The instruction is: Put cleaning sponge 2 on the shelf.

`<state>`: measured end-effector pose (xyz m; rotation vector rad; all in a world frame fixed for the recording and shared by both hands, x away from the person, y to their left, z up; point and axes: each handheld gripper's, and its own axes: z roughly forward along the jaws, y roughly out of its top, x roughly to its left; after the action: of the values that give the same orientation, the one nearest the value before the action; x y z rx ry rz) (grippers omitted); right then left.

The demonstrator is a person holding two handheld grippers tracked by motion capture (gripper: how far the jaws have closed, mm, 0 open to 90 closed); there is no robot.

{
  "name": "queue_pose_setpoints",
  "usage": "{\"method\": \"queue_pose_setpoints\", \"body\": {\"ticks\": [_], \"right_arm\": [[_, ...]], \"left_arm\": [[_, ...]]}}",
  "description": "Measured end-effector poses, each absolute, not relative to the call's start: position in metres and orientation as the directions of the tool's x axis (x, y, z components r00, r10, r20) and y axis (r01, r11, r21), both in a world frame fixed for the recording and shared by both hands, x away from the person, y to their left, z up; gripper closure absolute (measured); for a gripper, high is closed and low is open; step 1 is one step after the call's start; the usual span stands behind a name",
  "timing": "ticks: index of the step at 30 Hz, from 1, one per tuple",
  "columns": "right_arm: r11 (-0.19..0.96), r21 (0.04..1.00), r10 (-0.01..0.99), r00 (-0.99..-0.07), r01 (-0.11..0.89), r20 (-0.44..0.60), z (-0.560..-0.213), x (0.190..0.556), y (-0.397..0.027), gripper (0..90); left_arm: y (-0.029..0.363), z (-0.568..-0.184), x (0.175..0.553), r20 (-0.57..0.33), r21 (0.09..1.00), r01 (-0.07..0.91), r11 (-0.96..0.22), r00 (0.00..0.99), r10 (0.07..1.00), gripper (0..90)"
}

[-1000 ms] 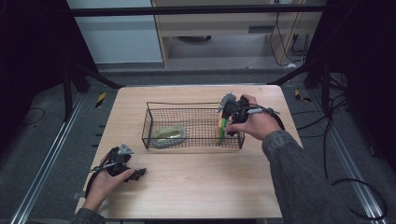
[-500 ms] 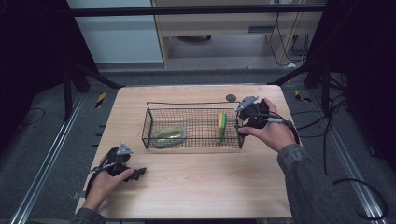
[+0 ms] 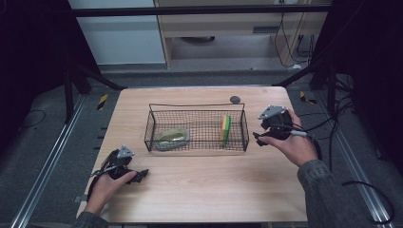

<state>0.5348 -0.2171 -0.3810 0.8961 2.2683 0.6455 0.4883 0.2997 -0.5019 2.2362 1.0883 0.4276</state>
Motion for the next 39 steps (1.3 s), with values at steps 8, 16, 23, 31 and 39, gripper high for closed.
{"method": "queue_pose_setpoints", "body": {"ticks": [8, 16, 23, 31, 39], "right_arm": [[0.612, 0.645, 0.763, -0.557, 0.457, -0.329, -0.397, 0.519, -0.232, 9.8], [0.561, 0.657, 0.801, -0.532, 0.504, -0.276, -0.422, 0.508, -0.249, 10.1], [0.507, 0.664, 0.834, -0.507, 0.549, -0.217, -0.445, 0.503, -0.261, 10.1], [0.447, 0.664, 0.868, -0.471, 0.599, -0.160, -0.470, 0.503, -0.276, 10.2], [0.348, 0.691, 0.909, -0.408, 0.633, -0.084, -0.488, 0.508, -0.290, 9.6]], "left_arm": [[0.301, -0.505, 0.489, 0.021, 0.672, 0.578, -0.463, 0.611, 0.791, 0.0], [0.302, -0.506, 0.489, 0.022, 0.688, 0.566, -0.453, 0.608, 0.793, 0.0], [0.303, -0.507, 0.489, 0.022, 0.697, 0.559, -0.448, 0.609, 0.793, 0.0], [0.303, -0.508, 0.489, 0.020, 0.702, 0.558, -0.442, 0.605, 0.796, 0.0], [0.303, -0.508, 0.489, 0.020, 0.706, 0.556, -0.439, 0.604, 0.797, 0.0]]}}
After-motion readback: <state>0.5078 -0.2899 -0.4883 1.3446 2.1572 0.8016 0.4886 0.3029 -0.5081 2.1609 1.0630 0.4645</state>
